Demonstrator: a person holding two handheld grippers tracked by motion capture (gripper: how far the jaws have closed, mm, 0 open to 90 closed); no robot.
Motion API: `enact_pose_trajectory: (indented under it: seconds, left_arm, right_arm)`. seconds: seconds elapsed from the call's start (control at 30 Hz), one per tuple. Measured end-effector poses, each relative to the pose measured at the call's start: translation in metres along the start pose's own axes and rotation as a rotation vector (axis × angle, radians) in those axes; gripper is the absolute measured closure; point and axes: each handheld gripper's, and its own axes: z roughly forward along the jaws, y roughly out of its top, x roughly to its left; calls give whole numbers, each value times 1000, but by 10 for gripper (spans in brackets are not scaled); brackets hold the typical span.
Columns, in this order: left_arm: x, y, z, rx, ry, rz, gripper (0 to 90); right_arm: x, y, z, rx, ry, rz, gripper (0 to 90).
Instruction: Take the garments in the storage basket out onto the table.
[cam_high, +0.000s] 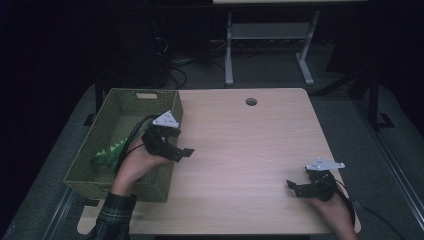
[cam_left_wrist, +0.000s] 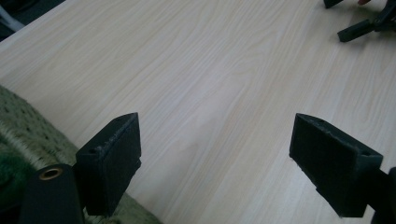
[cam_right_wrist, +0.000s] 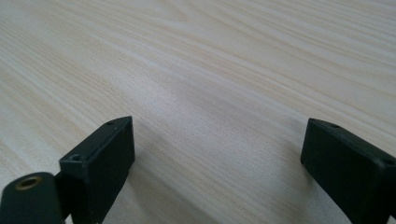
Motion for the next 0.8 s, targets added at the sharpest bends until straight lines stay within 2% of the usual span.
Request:
enact_pose_trajectory:
  seconds: [0.27, 0.43, 0.8]
  left_arm:
    - [8, -6, -9, -1, 28, -16, 165]
    - [16, -12, -20, -18, 48, -37, 194]
    - [28, -23, -32, -24, 77, -58, 231]
  right_arm:
    - [0, 0, 0, 0, 0, 0, 95]
    - [0, 0, 0, 0, 0, 0, 95]
    - [0, 0, 0, 0, 0, 0, 95]
